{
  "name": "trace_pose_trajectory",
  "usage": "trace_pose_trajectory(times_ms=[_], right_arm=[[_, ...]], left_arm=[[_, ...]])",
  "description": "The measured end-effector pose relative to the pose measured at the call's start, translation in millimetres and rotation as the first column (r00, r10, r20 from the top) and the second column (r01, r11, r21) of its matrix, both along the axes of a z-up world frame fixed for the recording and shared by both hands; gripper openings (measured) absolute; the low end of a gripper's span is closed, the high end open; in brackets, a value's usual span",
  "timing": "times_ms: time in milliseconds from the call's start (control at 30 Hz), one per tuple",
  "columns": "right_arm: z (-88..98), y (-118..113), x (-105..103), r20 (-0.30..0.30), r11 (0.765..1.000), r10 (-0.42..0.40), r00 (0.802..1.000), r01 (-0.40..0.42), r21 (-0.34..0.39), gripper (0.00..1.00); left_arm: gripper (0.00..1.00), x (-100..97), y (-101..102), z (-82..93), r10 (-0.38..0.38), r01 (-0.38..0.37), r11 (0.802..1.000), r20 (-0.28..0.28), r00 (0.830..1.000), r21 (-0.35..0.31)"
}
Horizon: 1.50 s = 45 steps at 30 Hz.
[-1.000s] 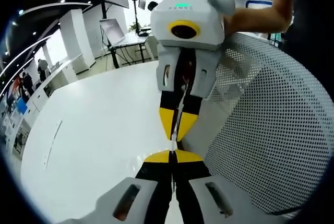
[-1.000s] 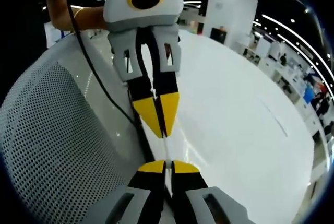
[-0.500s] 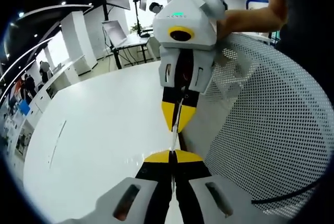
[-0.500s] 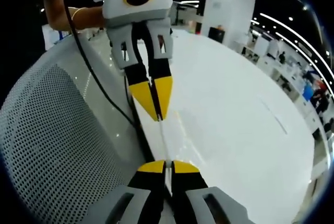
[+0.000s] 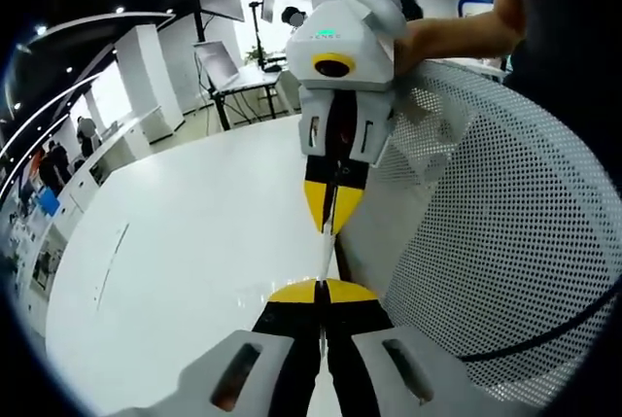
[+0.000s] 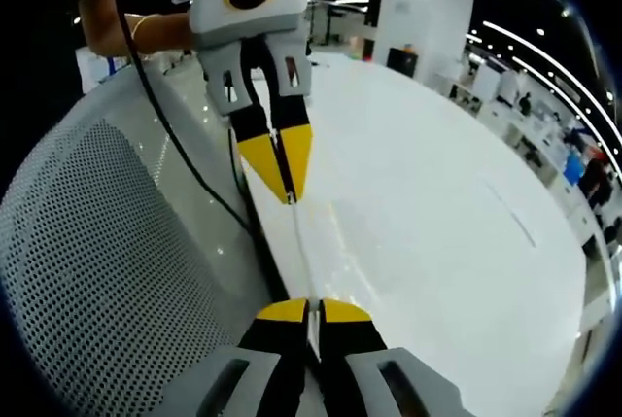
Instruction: Open the resealable bag by pulling the two sides of the seal apart until the entire bag opening is separated and visibly accessible.
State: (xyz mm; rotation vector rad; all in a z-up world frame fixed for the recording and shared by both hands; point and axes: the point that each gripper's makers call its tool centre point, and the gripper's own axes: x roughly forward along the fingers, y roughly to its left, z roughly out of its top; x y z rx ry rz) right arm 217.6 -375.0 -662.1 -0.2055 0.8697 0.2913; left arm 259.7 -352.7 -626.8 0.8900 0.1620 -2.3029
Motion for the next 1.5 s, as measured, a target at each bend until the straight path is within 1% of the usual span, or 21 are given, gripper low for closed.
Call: trace_pose_trajectory(times_ms=[300, 500, 667, 767, 1500], right_arm=[[-0.7, -1.0, -1.2, -0.006, 1.000, -0.004, 1.000, 0.004, -0.001, 0.00], [-2.2, -1.0, -1.8, -0.014, 1.000, 0.001, 1.000, -0.001, -0.011, 0.00], [-2.1, -0.7, -2.1, -0.015, 1.000, -0.002, 1.000, 0.002, -0.005, 0.00], [-1.3, -1.7, -1.3, -0.009, 1.000, -0.009, 1.000, 0.009, 0.001, 0.00], [-3.8, -0.2, -3.3, -0.025, 1.000, -0.007, 1.000, 0.007, 0.008, 0.00]], left_arm=[[0.00, 8.8, 5.3, 1.2, 0.014, -0.014, 1.000, 0.002, 1.000, 0.002], [0.00, 12.4, 8.6, 0.5, 0.023, -0.023, 1.000, 0.004, 1.000, 0.009], [0.00, 14.6, 9.5, 1.0, 0.028, -0.028, 1.000, 0.009, 1.000, 0.004], [0.00, 17.2, 10.0, 0.4, 0.037, -0.037, 0.999, 0.000, 0.999, 0.007], [0.00, 25.9, 16.1, 1.2, 0.042, -0.042, 0.999, 0.010, 0.999, 0.012]])
